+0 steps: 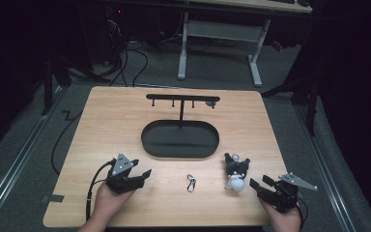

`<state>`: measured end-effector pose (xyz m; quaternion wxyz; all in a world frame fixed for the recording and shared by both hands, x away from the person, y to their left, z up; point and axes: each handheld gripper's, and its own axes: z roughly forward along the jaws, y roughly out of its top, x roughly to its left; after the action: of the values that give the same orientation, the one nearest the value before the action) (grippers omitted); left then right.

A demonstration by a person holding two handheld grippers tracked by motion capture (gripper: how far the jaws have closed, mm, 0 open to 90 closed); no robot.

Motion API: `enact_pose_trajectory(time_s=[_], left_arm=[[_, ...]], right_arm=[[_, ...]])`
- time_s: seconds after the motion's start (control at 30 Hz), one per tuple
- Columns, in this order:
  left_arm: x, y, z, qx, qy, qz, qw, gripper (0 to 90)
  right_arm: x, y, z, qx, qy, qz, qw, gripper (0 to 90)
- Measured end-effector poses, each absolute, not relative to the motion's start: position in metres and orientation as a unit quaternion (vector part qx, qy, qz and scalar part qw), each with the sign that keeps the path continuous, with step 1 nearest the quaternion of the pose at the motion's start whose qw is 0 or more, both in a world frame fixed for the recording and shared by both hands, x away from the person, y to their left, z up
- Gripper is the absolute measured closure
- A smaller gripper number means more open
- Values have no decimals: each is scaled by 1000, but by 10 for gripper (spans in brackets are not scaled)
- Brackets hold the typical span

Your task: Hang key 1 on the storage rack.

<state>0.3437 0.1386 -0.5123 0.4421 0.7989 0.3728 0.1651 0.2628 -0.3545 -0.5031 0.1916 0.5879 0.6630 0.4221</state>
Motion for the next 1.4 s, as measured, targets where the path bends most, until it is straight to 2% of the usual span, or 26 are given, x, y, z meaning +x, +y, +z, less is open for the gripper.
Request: enact_pose_trajectory(time_s=[0.33,0.47,0.67,0.87,1.0,1.17,1.4], left_arm=[[345,139,-512,800,367,147,451,377],[345,136,-515,806,363,143,446,377],[342,132,-515,811,351,135,449,428],[338,134,-515,812,349,150,443,410],[338,135,-515,813,351,149,441,400],[339,135,-516,814,350,145,441,400],[337,135,-516,813,348,149,443,400]], right_arm=[[264,-346,-507,571,679,413,206,360],[262,-346,-501,561,677,425,214,394],[264,-338,-495,541,684,439,215,435],[269,-320,-489,513,706,442,209,602],[268,-298,-487,476,732,454,178,692],[266,-266,-489,432,768,445,162,885],[268,-248,-504,424,796,407,144,900]])
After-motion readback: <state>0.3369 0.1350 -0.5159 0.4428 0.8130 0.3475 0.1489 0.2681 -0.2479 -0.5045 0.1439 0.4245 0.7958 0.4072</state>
